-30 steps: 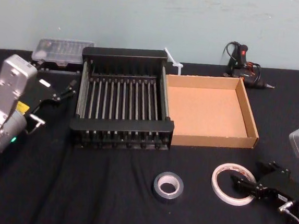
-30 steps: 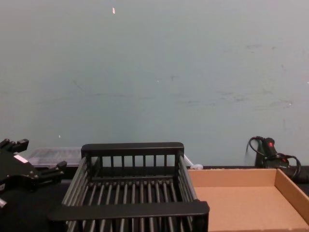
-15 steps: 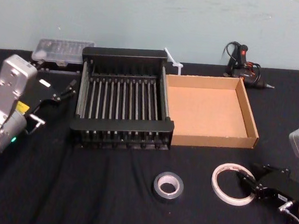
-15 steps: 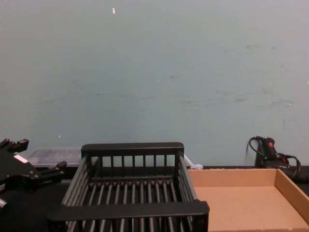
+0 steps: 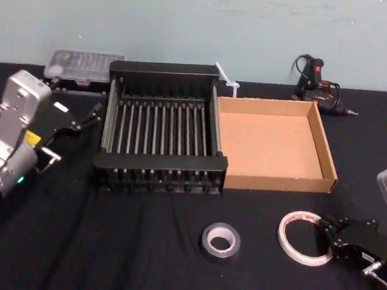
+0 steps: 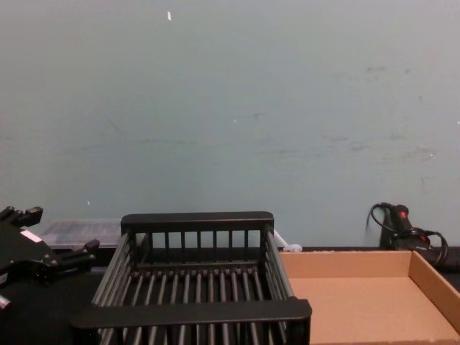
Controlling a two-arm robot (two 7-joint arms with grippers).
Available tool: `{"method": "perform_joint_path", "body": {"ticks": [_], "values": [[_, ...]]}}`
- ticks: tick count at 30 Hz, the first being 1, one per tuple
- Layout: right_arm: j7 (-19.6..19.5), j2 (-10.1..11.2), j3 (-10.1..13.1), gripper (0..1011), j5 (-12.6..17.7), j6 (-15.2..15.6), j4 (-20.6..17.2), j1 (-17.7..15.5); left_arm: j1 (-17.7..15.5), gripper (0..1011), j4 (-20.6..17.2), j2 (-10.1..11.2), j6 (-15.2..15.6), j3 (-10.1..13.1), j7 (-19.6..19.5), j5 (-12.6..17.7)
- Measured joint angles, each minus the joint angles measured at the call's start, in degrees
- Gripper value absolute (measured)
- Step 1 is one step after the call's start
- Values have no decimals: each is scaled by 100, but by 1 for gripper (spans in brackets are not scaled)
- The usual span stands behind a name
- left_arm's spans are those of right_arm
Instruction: Pick up the white tape and place it into the black box , Pick up the silver tape and place it into the brown box.
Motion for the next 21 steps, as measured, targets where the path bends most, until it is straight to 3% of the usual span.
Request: {"method": "perform_joint_path", "body": {"ticks": [21], "values": [[82, -10, 27, 79, -6, -48, 0, -6, 0, 1001, 0, 0, 0, 0, 0, 0]]}}
